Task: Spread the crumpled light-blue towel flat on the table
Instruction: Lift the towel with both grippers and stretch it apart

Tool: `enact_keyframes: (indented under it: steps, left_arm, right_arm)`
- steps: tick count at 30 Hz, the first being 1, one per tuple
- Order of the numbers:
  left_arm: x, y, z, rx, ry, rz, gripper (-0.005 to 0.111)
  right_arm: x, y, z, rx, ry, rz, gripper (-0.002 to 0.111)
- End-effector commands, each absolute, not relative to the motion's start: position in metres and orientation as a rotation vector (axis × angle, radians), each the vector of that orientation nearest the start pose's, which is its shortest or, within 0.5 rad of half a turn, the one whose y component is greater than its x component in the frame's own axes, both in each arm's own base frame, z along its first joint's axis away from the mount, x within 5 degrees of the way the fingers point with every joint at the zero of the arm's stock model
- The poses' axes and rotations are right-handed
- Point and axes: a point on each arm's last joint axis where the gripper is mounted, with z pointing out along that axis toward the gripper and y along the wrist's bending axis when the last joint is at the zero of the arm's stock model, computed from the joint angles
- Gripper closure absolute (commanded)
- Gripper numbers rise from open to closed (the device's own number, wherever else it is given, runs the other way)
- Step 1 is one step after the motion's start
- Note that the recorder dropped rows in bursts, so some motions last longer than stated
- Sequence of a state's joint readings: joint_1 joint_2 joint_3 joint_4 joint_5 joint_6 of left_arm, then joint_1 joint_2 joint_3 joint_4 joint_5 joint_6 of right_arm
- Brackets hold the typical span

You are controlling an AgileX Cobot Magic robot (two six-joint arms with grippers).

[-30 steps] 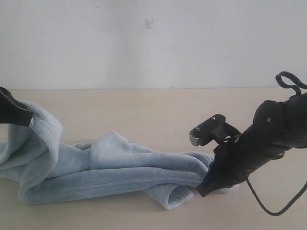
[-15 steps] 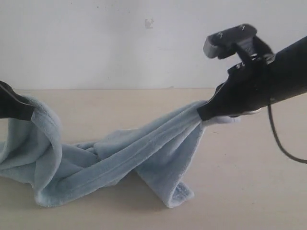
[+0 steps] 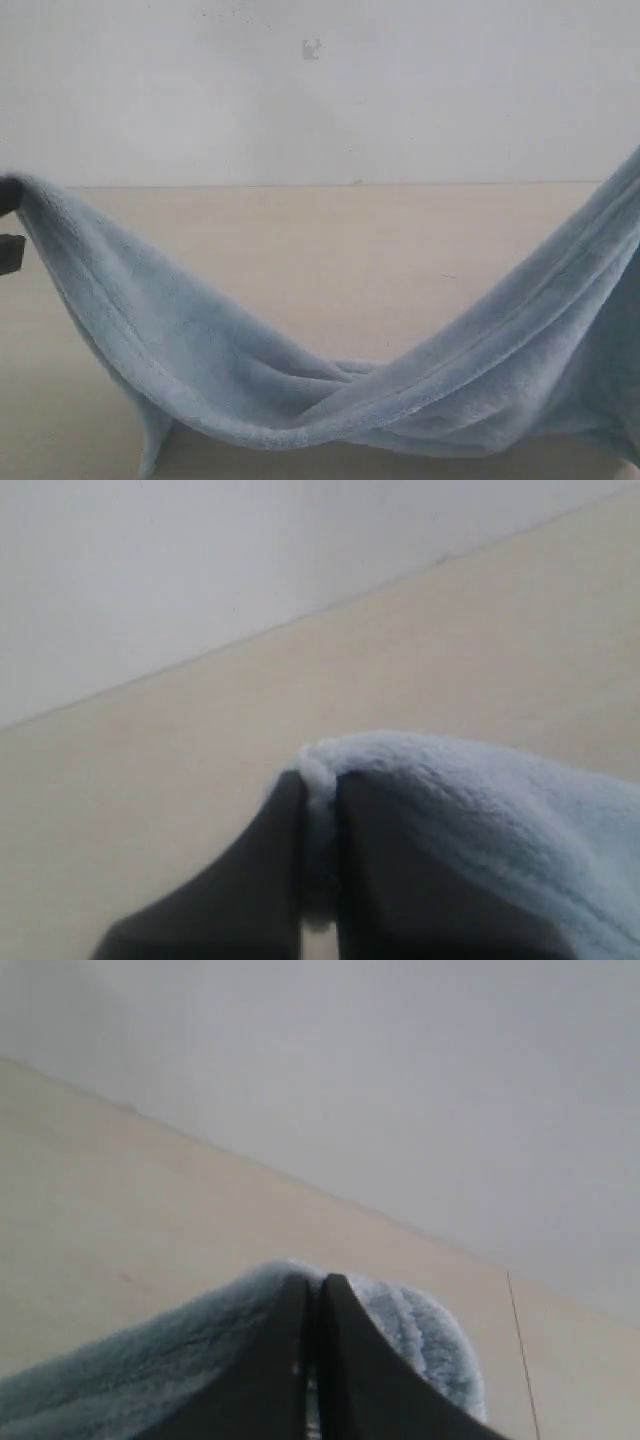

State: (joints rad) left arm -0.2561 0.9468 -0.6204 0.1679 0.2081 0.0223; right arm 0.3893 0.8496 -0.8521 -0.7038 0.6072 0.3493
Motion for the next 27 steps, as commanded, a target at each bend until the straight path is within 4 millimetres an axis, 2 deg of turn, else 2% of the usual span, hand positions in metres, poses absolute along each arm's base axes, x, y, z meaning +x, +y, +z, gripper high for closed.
enact_keyframes:
  steps: [1, 6, 9, 13, 16, 21, 27]
  left_arm:
    - [0.195, -0.046, 0.282, 0.402, 2.104, -0.009, 0.103]
    - [0.197, -0.046, 0.288, 0.394, 2.103, -0.011, 0.103]
    - [0.197, -0.047, 0.297, 0.378, 2.069, -0.023, 0.103]
    - [0.191, -0.046, 0.315, 0.355, 1.962, -0.045, 0.103]
    - [0.191, -0.046, 0.318, 0.355, 1.93, -0.047, 0.103]
    - [0.207, -0.05, 0.309, 0.444, 1.909, 0.017, 0.103]
    - [0.228, -0.055, 0.284, 0.521, 1.999, 0.058, 0.103]
  right_arm:
    - [0.193, 0.034, 0.334, -0.318, 2.122, -0.377, 0.108]
    - [0.209, 0.038, 0.321, -0.302, 2.157, -0.426, 0.108]
    - [0.212, 0.042, 0.327, -0.295, 2.087, -0.373, 0.108]
    - [0.205, 0.042, 0.338, -0.303, 2.012, -0.326, 0.108]
    - [0.205, 0.044, 0.344, -0.321, 1.947, -0.298, 0.108]
    - [0.217, 0.051, 0.346, -0.344, 1.858, -0.3, 0.108]
    - [0.231, 0.044, 0.33, -0.288, 1.943, -0.445, 0.108]
